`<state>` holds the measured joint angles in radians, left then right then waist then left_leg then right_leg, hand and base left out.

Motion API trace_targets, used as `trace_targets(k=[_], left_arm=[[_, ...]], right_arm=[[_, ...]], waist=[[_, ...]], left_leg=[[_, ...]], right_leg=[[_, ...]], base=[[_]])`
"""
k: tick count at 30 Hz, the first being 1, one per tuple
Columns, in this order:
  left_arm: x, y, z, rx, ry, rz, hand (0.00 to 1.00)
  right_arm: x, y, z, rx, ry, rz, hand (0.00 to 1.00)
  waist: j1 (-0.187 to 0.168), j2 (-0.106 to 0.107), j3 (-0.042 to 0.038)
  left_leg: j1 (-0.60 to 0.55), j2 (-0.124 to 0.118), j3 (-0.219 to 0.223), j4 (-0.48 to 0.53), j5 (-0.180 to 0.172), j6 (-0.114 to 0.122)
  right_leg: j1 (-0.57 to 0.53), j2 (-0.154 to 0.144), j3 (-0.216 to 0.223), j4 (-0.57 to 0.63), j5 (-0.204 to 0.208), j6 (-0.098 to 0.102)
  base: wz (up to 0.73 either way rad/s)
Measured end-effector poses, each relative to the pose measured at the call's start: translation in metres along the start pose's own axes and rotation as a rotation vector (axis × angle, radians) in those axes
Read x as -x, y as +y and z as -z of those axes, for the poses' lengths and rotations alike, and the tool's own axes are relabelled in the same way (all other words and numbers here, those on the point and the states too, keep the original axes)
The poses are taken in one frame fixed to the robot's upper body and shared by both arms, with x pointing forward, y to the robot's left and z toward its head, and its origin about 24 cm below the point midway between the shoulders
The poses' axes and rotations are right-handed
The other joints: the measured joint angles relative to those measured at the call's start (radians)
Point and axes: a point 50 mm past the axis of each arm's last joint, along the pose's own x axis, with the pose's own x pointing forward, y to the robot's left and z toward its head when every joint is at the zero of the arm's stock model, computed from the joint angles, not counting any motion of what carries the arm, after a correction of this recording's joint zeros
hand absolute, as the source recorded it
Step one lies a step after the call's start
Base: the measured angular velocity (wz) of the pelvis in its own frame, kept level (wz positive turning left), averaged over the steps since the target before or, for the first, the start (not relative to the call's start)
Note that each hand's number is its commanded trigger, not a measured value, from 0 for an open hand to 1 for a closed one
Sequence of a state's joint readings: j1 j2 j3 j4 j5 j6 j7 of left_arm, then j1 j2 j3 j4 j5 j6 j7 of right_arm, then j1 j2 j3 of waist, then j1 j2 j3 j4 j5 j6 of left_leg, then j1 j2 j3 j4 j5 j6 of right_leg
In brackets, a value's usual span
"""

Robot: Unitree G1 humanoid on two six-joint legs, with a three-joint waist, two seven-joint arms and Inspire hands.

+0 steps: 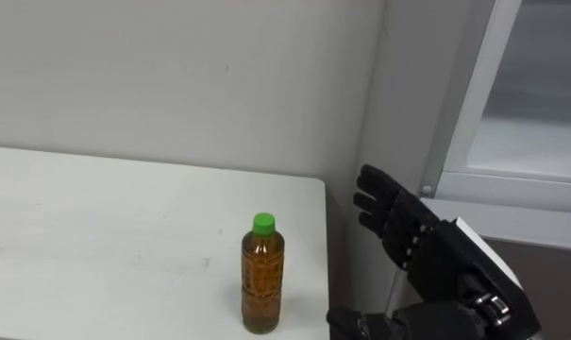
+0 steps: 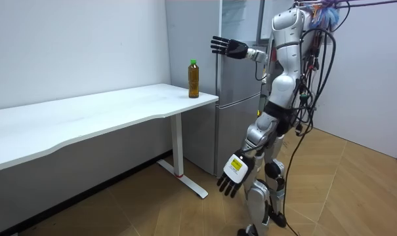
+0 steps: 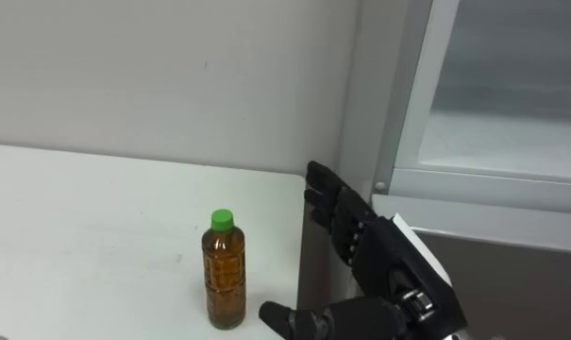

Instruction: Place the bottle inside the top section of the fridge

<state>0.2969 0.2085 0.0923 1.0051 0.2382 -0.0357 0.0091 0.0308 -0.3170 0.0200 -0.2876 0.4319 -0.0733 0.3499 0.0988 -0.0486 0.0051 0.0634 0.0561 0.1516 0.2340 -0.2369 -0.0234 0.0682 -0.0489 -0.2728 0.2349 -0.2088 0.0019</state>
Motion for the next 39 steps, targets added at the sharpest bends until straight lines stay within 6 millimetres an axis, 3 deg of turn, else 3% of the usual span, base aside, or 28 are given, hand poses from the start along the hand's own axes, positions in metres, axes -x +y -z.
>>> trace_targets(k=[6,15,22,26,39], left_arm=[[0.0,-0.003,0.001,-0.014,0.011,0.008,0.0],[0.001,-0.007,0.003,-0.047,0.025,0.022,0.0],[0.0,-0.018,-0.005,-0.102,0.005,0.025,0.0],[0.0,-0.022,-0.005,-0.109,0.001,0.036,0.0],[-0.001,-0.022,-0.007,-0.123,0.013,0.03,0.0]], right_arm=[[-0.002,0.002,0.004,-0.065,-0.014,0.01,0.0],[-0.004,0.003,0.039,-0.144,0.111,0.059,0.0],[-0.015,0.0,0.055,-0.172,0.147,0.14,0.0],[-0.014,-0.002,0.062,-0.181,0.177,0.196,0.0],[-0.019,0.001,0.09,-0.183,0.296,0.294,0.0]], waist=[[0.02,0.007,0.0002],[0.043,0.012,0.0027],[0.079,0.013,0.004],[0.079,0.01,0.0017],[0.084,0.015,0.0091]], left_leg=[[-0.003,0.001,-0.007,-0.002,0.0,0.0],[-0.015,-0.001,-0.048,0.018,0.0,0.0],[-0.034,-0.004,-0.061,0.022,0.001,-0.002],[-0.038,-0.012,-0.077,0.028,0.003,0.0],[-0.057,-0.019,-0.112,0.04,0.004,0.002]], right_leg=[[0.002,0.0,-0.008,0.003,0.003,-0.003],[0.028,-0.004,-0.057,-0.009,0.005,-0.004],[0.015,-0.002,-0.061,-0.016,0.005,-0.004],[0.017,-0.01,-0.078,-0.016,0.002,0.001],[0.028,-0.016,-0.117,-0.016,0.0,0.003]], base=[[0.04],[0.13],[0.05],[0.12],[0.08]])
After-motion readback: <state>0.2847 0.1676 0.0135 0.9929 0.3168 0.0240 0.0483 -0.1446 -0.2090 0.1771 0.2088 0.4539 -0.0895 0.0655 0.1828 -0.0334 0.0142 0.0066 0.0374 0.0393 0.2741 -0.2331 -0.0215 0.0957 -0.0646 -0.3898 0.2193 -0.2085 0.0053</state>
